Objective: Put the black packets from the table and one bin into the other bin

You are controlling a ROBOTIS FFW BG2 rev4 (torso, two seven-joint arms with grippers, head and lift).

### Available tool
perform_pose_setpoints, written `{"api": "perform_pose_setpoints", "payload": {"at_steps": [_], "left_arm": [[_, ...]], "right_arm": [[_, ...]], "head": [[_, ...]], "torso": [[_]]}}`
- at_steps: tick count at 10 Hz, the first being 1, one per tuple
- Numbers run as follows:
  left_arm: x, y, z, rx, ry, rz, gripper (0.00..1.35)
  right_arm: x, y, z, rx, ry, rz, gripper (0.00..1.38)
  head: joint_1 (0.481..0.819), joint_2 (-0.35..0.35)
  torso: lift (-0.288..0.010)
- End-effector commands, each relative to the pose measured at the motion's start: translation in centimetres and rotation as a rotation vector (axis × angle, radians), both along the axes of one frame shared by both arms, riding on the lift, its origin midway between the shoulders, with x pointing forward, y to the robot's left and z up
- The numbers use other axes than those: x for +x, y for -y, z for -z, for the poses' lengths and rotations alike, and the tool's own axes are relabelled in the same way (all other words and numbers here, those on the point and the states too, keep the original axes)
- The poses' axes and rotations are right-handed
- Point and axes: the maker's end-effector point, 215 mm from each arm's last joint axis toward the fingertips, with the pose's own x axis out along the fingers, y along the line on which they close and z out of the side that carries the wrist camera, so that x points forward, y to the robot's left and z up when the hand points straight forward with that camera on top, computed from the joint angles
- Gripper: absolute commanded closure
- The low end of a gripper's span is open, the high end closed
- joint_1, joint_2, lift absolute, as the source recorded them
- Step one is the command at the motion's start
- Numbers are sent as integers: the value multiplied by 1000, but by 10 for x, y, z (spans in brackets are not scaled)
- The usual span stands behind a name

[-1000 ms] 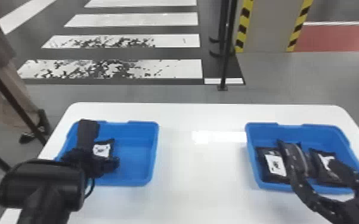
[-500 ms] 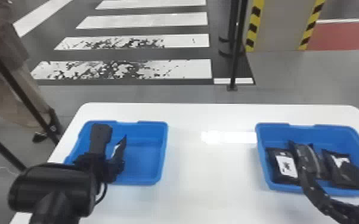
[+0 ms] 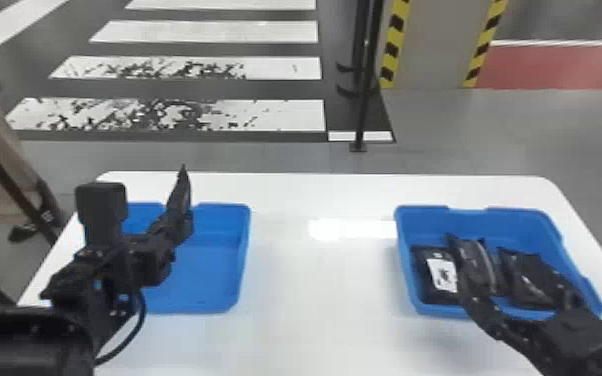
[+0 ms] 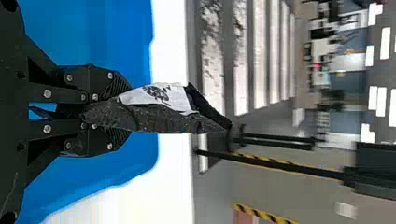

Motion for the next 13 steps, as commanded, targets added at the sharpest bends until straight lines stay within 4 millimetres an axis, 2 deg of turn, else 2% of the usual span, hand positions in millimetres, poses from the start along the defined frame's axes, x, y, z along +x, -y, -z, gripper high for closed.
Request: {"api": "perform_pose_setpoints", "payload": {"at_steps": [1, 3, 4, 5, 6, 7, 9, 11, 12, 13], "left_arm": [[-16, 30, -45, -179, 168, 64, 1214], [-38, 44, -102, -236, 361, 110, 1214], [-40, 41, -116, -194, 434, 92, 1214], [-39, 41, -107, -120, 445, 84, 1214], [-39, 54, -101, -102, 467, 102, 1214], [-40, 67, -102, -59, 496, 119, 1214], [-42, 113, -105, -59, 556, 196, 1214], [-51, 163, -110, -128, 577, 291, 1214], [-53, 177, -114, -147, 584, 317, 1214], [-54, 180, -116, -159, 589, 322, 1214]], "right_arm": [[13, -22, -26, 45, 21, -53, 122], [24, -63, -77, 82, 48, -148, 124], [27, -96, -94, 122, 35, -218, 121], [28, -130, -118, 177, 43, -300, 121], [27, -160, -138, 204, 52, -375, 121], [23, -184, -150, 231, 48, -437, 122], [26, -210, -164, 264, 50, -505, 125], [44, -227, -176, 251, 73, -534, 121], [53, -238, -178, 243, 74, -552, 121], [60, -244, -178, 231, 74, -563, 122]], "head": [[695, 10], [695, -4], [695, 18], [695, 35], [695, 79], [695, 120], [695, 150], [695, 123], [687, 100], [678, 84]], "torso": [[-110], [-110], [-110], [-110], [-110], [-110], [-110], [-110], [-110], [-110]]}}
